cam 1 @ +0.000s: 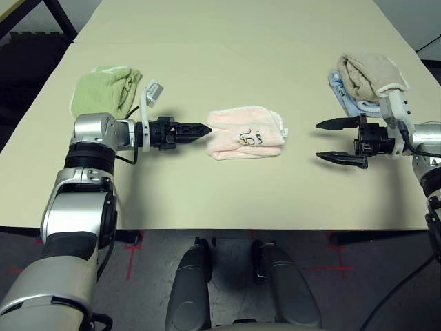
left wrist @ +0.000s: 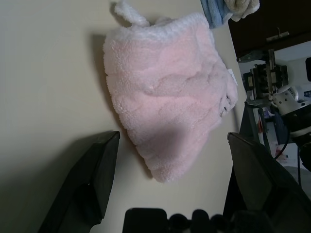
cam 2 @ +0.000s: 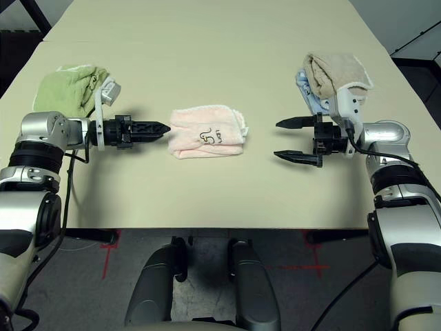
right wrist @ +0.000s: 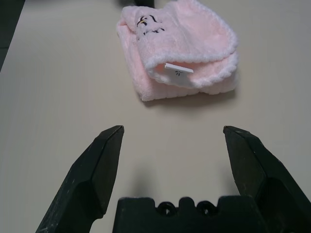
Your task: Fold the towel and set it aside.
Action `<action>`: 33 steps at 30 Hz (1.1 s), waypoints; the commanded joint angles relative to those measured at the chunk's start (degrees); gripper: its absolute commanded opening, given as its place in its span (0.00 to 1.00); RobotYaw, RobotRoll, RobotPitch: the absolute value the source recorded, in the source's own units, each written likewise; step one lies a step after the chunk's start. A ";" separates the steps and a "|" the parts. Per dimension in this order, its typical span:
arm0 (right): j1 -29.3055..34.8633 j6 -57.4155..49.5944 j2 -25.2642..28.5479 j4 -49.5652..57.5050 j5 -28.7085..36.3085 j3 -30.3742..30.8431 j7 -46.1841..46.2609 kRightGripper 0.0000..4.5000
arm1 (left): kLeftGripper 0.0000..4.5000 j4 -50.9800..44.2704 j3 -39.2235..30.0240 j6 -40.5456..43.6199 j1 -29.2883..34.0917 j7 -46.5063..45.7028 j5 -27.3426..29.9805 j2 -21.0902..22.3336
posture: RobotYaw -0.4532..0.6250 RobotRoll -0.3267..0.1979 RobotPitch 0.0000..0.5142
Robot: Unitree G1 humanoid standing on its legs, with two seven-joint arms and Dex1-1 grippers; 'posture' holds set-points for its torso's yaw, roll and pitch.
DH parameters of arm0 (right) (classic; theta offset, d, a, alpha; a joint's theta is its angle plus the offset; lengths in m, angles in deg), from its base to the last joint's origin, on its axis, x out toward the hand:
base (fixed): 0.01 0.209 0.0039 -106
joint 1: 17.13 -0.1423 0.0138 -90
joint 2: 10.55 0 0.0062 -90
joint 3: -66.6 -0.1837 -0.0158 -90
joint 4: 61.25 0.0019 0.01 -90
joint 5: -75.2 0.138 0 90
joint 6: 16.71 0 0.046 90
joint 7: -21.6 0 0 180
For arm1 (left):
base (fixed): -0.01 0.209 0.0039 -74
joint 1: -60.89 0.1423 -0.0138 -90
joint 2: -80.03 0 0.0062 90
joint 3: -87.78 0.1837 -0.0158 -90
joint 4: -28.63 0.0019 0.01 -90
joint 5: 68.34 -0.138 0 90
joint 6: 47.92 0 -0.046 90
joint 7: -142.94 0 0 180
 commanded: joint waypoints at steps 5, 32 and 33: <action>0.53 0.81 0.16 0.16 0.05 -0.04 -0.32 0.99 | 1.00 1.20 0.07 1.18 -0.24 -1.79 0.01 -2.44 | 0.35 0.62 0.44; -0.24 1.88 -0.57 -1.16 -1.45 -1.16 -0.32 1.00 | 0.86 1.64 -3.32 3.87 -2.38 -5.09 2.97 -7.93 | 0.35 0.62 0.43; -0.29 1.93 -0.61 -1.19 -1.51 -1.21 -0.32 1.00 | 0.78 1.07 -2.62 3.80 -1.89 -5.06 2.82 -7.89 | 0.35 0.62 0.43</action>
